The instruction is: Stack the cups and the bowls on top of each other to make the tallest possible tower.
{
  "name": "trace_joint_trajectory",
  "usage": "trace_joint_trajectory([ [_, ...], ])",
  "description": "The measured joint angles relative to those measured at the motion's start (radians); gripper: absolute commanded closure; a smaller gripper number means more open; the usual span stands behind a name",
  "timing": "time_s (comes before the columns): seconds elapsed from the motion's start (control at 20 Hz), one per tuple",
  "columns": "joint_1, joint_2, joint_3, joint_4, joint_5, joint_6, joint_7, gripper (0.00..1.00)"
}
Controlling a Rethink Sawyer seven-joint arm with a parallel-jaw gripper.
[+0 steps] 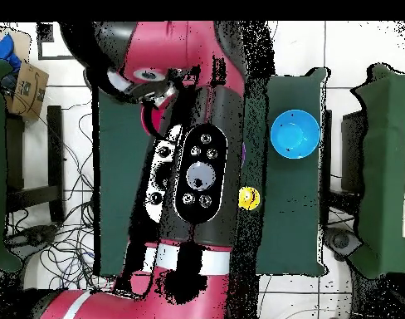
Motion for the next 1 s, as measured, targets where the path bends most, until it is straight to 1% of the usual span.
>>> trace_joint_trajectory([
  [0.3,-0.040,0.020,0.002,-0.091,-0.003,0.038,-0.036,1.00],
  [0.4,-0.049,0.023,0.003,-0.106,-0.004,0.041,-0.050,1.00],
  [0.6,-0.070,0.023,0.003,-0.120,-0.007,0.041,-0.091,1.00],
  [0.65,-0.079,0.022,0.003,-0.121,-0.009,0.041,-0.115,1.00],
  [1.0,-0.099,0.021,0.003,-0.121,-0.016,0.041,-0.181,1.00],
])
